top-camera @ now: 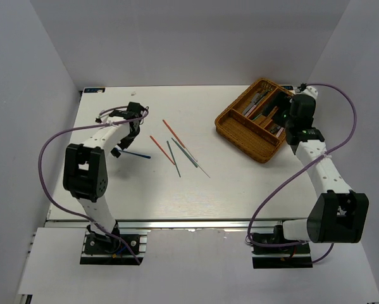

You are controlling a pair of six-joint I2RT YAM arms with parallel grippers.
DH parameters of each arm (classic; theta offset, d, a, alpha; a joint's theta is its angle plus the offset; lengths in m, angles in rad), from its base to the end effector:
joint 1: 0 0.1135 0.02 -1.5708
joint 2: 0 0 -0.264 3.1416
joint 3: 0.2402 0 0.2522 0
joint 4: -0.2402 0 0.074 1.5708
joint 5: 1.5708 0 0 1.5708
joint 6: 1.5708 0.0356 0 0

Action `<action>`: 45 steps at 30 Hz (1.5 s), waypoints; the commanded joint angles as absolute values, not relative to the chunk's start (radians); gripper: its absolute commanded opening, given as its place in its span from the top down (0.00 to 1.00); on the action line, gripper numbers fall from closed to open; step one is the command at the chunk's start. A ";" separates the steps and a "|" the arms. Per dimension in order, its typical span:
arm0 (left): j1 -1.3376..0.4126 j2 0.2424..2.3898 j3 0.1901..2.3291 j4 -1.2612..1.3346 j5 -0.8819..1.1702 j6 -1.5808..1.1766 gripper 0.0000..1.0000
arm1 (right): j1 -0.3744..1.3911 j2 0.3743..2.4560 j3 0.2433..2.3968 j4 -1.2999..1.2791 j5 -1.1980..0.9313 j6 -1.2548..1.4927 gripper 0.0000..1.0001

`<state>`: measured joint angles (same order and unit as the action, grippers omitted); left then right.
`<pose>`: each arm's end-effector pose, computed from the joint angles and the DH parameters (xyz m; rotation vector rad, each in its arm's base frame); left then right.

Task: Sort the eating utensils into containers

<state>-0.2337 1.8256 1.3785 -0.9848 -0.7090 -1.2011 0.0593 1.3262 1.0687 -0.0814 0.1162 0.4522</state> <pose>0.3433 -0.0579 0.2171 -1.2258 2.1943 0.5859 0.3111 0.0143 0.3289 0.4506 1.8605 0.2348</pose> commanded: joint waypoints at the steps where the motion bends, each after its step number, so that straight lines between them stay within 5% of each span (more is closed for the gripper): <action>1: -0.244 1.738 1.370 -0.973 -0.749 -1.244 0.02 | 0.012 1.371 1.118 0.037 0.114 0.503 0.11; 21: -0.236 1.830 1.410 -0.980 -0.666 -1.193 0.02 | 0.012 1.598 1.272 0.066 0.067 0.499 0.11; 45: -0.196 1.887 1.376 -0.945 -0.509 -1.181 0.02 | 0.011 1.467 1.213 0.094 0.060 0.482 0.11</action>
